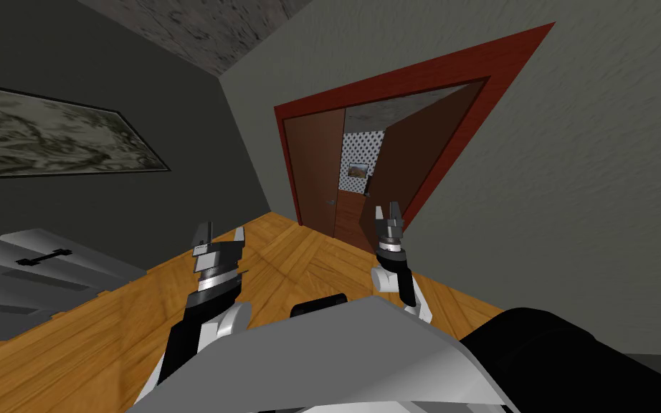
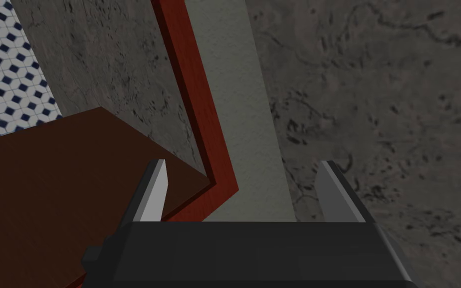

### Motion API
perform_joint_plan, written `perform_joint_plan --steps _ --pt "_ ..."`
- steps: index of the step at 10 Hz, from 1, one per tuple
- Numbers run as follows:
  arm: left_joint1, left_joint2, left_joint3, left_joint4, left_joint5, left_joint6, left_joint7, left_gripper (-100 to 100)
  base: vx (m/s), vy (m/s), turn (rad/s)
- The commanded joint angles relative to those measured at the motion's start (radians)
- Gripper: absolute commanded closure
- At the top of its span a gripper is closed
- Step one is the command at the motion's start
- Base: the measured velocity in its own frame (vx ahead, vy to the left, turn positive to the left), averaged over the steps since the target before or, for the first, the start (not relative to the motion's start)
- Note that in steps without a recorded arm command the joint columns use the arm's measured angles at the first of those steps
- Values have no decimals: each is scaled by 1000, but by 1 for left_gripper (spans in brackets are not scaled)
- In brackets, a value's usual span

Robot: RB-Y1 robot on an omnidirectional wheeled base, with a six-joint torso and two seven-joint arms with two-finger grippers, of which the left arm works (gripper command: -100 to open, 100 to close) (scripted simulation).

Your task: Push the door open

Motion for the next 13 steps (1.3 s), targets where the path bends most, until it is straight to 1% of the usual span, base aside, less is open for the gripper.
perform_joint_plan --steps 1,4,5,6,7,13 --pt "-16 11 -10 39 5 -8 -4 -100 124 -102 -77" --pt "-40 25 -25 99 13 -19 -10 -100 132 25 -61" --pt "-53 32 -34 131 17 -26 -14 -100 143 7 -70" --pt "-60 35 -38 146 19 -29 -15 -100 137 6 -54" --pt "-75 42 -47 182 24 -36 -19 -100 145 -12 -84" --pt "-126 60 -79 309 41 -61 -32 -100 97 -2 -55"
